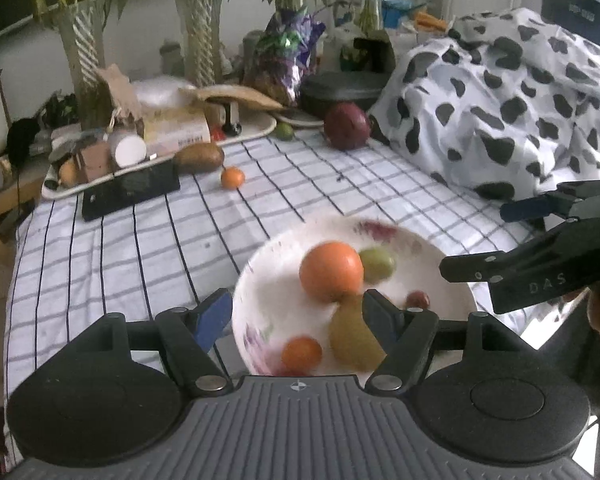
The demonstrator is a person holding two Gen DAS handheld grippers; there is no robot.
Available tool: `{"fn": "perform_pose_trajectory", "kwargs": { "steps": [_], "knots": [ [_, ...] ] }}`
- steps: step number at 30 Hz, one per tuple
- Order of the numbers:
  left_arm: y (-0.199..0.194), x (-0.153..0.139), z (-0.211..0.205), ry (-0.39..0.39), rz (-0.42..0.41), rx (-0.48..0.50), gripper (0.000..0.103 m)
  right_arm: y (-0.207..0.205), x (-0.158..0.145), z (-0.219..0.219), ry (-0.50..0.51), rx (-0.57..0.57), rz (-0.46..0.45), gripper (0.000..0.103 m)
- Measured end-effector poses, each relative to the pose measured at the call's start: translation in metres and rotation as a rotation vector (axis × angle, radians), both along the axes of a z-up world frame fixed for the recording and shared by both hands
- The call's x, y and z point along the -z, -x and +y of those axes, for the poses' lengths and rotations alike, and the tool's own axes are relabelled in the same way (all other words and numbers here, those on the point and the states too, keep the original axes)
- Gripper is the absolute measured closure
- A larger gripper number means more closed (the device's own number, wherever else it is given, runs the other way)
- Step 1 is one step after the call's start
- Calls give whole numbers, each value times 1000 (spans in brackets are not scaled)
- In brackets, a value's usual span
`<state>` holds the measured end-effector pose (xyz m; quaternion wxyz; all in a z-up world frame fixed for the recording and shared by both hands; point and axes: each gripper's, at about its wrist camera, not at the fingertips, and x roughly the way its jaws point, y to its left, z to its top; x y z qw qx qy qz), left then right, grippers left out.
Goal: Organize fruits
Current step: 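Withdraw both tools from the plate toward the remaining fruits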
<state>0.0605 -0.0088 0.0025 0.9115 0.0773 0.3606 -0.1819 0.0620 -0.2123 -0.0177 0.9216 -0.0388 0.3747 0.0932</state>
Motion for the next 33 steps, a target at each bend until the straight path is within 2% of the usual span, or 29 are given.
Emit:
{"fn": "perform_pose_trajectory", "kwargs": {
  "steps": [11,28,33],
  "knots": [
    [-50,1,-7,-16,-46,46,33,-46,-2,-9,14,2,-41,0],
    [-128,14,-15,-49,-52,89,34,-123,3,-2,49,-35,-51,0],
    [-151,24,-16,-71,-47,84,40,-146,5,0,50,-40,-51,0]
  ]
}}
